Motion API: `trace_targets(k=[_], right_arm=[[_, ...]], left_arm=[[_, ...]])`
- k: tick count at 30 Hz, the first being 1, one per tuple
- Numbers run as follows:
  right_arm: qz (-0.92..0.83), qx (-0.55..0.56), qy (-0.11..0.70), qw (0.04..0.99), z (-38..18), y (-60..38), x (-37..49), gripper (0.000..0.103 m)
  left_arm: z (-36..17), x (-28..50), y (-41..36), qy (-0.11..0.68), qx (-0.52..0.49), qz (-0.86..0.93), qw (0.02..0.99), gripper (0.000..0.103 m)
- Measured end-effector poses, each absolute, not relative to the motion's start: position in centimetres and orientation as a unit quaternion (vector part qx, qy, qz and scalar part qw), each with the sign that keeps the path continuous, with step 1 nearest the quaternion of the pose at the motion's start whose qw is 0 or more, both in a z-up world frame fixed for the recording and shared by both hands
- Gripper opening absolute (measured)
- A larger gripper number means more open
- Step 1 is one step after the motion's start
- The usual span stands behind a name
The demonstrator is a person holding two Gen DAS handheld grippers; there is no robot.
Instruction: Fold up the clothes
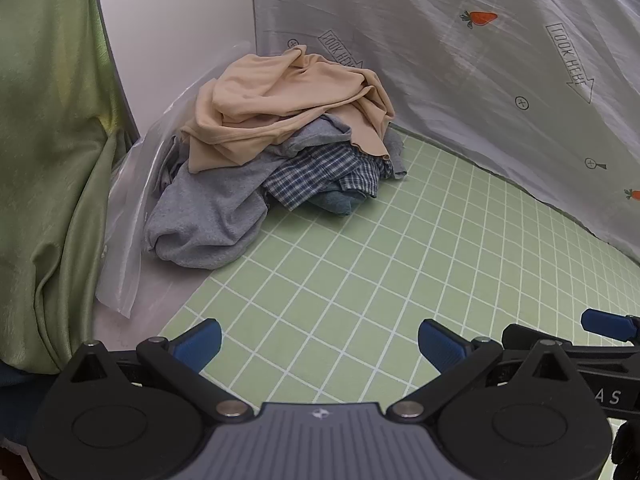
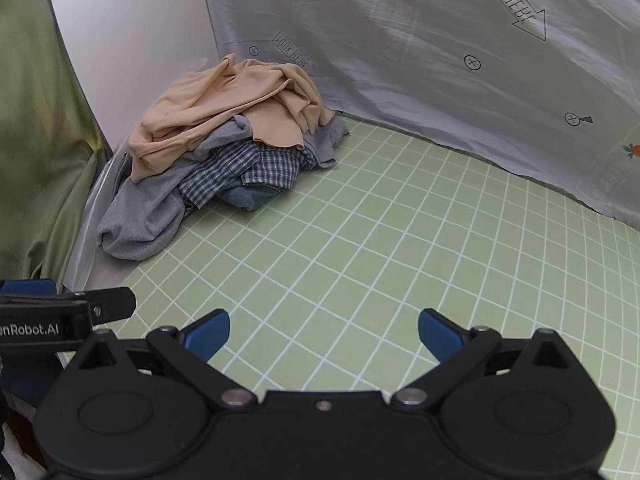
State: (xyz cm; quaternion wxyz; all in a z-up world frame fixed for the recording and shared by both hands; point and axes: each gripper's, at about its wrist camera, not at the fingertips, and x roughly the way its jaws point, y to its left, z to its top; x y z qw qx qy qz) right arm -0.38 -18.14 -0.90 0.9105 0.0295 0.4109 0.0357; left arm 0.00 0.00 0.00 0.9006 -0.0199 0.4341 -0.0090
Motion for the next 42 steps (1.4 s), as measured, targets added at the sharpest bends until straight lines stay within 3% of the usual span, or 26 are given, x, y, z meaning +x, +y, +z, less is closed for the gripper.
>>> trace_targets(k=[42], right_arm=[[0.039, 0.032, 0.413, 0.909, -1.03, -18.31, -0.51, 0.102]], left_arm=[[-0.55, -0.09, -0.05, 0.442, -0.021, -0.006, 0.897, 0.103]])
